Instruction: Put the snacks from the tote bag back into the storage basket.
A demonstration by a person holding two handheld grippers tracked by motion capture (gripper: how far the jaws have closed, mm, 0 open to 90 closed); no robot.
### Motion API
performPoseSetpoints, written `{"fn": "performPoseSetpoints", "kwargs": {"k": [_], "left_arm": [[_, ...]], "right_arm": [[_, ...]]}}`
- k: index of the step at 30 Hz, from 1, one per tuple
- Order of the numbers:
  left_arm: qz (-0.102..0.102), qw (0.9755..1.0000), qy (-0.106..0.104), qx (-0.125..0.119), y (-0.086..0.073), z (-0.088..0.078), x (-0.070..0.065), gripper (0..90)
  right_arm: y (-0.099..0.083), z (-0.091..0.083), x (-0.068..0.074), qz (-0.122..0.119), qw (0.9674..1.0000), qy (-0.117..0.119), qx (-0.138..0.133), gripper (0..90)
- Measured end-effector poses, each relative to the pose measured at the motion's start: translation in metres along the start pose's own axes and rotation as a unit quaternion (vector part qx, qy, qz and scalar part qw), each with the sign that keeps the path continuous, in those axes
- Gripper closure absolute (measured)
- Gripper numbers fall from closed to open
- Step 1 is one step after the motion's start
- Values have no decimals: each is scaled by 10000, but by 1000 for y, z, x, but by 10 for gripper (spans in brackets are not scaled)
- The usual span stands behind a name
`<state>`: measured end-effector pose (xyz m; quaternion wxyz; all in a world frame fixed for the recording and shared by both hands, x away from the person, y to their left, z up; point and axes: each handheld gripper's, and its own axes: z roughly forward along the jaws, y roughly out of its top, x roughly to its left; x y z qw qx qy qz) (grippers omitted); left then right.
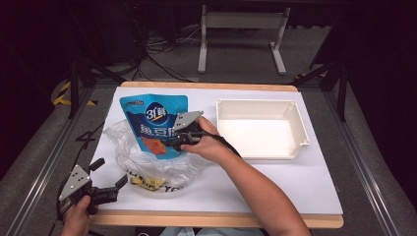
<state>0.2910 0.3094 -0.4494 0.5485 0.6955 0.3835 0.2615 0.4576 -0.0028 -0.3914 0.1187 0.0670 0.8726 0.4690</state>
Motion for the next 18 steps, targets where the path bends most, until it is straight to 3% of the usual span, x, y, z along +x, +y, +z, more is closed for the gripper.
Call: {"fn": "performPoseSetpoints", "kwargs": {"k": [11, 18], "left_arm": [[-31, 10000, 8, -54, -1, 1, 0, 2], [-33, 10000, 7, -62, 0, 0, 1, 2]], "right_arm": [[6, 1, 6, 61, 9998, -142, 126, 515], [19, -2, 6, -36, 9995, -174, 274, 526]]}}
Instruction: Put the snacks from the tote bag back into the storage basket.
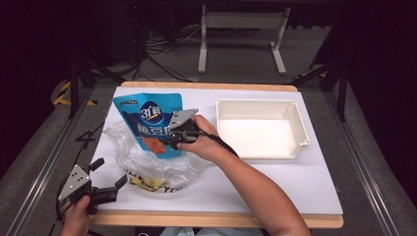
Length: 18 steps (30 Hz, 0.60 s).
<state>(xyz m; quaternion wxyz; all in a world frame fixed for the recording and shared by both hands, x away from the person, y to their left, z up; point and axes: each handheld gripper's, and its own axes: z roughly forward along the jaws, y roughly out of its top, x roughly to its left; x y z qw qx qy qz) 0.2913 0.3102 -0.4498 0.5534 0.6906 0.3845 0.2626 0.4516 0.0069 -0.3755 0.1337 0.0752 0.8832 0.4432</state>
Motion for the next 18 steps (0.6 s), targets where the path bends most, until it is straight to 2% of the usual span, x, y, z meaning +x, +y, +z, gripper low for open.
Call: {"fn": "performPoseSetpoints", "kwargs": {"k": [8, 10, 18], "left_arm": [[-2, 10000, 5, -3, 0, 0, 0, 2], [-6, 10000, 5, 2, 0, 1, 0, 2], [-6, 10000, 5, 0, 0, 1, 0, 2]], "right_arm": [[14, -16, -4, -30, 9999, -31, -99, 526], [21, -25, -4, -95, 9999, -73, -90, 526], [37, -45, -4, -53, 9998, 12, -204, 525]]}}
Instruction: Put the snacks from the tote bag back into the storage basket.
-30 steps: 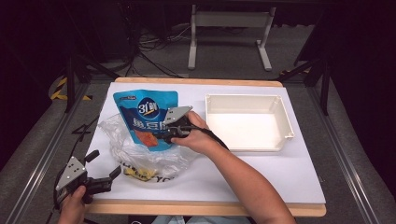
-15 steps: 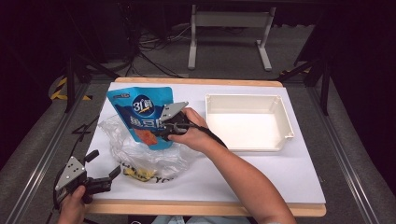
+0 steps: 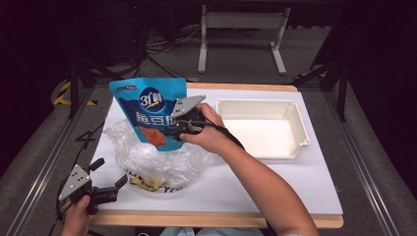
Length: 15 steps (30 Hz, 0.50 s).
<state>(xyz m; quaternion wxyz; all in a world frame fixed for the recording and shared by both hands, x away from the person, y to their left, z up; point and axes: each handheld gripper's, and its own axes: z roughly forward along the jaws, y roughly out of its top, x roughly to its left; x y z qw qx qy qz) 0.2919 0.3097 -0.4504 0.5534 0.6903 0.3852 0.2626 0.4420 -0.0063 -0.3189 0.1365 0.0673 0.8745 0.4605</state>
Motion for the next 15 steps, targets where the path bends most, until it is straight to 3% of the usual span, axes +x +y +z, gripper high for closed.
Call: {"fn": "performPoseSetpoints", "kwargs": {"k": [15], "left_arm": [[-28, 10000, 8, -4, 0, 0, 0, 2]], "right_arm": [[24, -29, 1, -111, 9996, 183, -178, 526]]}}
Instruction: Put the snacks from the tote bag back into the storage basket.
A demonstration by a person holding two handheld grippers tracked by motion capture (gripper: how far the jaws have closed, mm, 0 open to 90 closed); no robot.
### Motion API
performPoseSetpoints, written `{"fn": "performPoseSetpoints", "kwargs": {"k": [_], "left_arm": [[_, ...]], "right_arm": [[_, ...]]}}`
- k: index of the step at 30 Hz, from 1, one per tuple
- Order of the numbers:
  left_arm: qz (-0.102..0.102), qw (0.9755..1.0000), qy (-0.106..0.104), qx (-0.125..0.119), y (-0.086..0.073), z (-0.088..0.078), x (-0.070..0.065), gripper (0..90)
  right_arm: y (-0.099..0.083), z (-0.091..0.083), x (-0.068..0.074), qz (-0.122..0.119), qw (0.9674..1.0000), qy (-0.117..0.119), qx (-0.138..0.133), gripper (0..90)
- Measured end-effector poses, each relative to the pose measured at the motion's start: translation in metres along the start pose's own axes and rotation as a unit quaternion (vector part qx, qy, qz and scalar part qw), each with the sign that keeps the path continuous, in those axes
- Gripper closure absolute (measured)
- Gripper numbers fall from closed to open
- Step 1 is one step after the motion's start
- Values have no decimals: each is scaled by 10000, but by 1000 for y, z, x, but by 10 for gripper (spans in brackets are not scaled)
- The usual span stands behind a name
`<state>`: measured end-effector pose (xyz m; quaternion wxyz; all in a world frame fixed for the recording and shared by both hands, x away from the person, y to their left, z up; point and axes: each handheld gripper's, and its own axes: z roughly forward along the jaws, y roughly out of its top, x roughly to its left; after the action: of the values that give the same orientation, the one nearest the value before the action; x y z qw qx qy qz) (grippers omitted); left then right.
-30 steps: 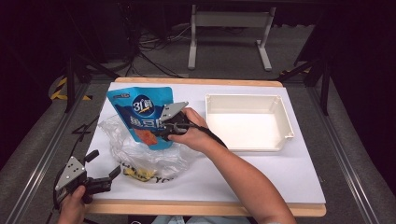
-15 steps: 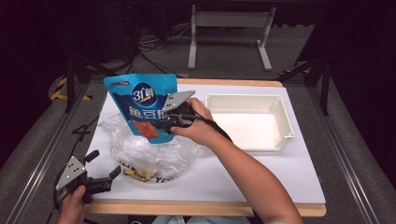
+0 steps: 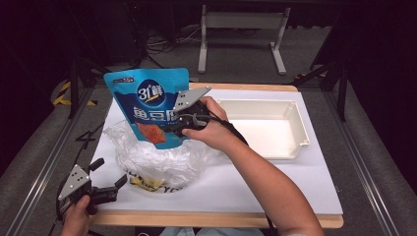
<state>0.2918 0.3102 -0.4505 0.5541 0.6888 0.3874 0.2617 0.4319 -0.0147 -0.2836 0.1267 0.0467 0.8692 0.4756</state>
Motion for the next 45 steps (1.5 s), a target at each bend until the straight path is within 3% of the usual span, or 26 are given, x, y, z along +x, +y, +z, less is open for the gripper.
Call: {"fn": "performPoseSetpoints", "kwargs": {"k": [9, 18, 45], "left_arm": [[-2, 10000, 1, 3, 0, 0, 0, 2], [9, 10000, 10, 22, 0, 0, 0, 2], [29, 9999, 60, 84, -1, 2, -1, 2]], "right_arm": [[3, -15, 0, -23, 10000, 12, -68, 526], [-3, -40, -7, 7, 10000, -61, -53, 526], [-40, -133, -29, 309, 9972, -675, 80, 525]]}}
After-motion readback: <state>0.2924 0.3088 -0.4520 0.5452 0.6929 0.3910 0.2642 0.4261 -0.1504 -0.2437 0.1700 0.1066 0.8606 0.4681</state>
